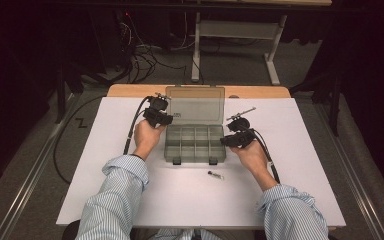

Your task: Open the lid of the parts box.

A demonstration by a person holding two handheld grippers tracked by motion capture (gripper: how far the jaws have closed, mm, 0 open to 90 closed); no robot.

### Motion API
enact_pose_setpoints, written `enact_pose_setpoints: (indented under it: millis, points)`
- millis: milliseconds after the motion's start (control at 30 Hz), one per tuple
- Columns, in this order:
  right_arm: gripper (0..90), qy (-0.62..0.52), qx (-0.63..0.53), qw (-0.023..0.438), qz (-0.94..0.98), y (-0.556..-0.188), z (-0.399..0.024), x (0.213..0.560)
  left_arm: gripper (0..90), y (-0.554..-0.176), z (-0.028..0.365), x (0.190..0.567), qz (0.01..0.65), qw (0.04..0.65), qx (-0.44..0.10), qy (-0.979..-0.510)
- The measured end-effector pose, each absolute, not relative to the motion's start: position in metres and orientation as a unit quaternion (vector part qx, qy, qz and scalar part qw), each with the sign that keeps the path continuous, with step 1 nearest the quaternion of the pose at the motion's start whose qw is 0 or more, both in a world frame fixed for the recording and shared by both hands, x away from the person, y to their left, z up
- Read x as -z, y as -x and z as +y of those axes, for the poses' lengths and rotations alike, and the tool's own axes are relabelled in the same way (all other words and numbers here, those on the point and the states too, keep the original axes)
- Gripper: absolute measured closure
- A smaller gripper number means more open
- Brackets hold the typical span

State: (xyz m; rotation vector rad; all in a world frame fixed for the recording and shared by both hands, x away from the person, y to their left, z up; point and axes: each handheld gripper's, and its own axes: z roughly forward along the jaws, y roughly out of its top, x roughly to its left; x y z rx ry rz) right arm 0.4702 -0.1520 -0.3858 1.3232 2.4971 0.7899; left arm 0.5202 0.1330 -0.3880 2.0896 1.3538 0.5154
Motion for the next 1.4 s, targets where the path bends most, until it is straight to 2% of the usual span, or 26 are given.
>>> enact_pose_setpoints:
  millis: [400, 800, 1133, 1400]
  points:
    - [74.9, -0.451, -0.27, 0.103, 0.845, -0.47, -0.152, 0.386, 67.9, -0.519, 0.134, 0.387, 0.506, 0.295, -0.194, -0.787]
    - [74.9, -0.451, -0.271, 0.103, 0.844, -0.47, -0.153, 0.386, 54.0, -0.51, 0.133, 0.379, 0.489, 0.284, -0.204, -0.799]
    - [74.9, -0.451, -0.271, 0.104, 0.844, -0.469, -0.153, 0.386, 47.5, -0.503, 0.134, 0.372, 0.483, 0.274, -0.192, -0.809]
    - [74.9, -0.451, -0.272, 0.103, 0.844, -0.469, -0.153, 0.387, 46.2, -0.5, 0.139, 0.368, 0.483, 0.277, -0.186, -0.809]
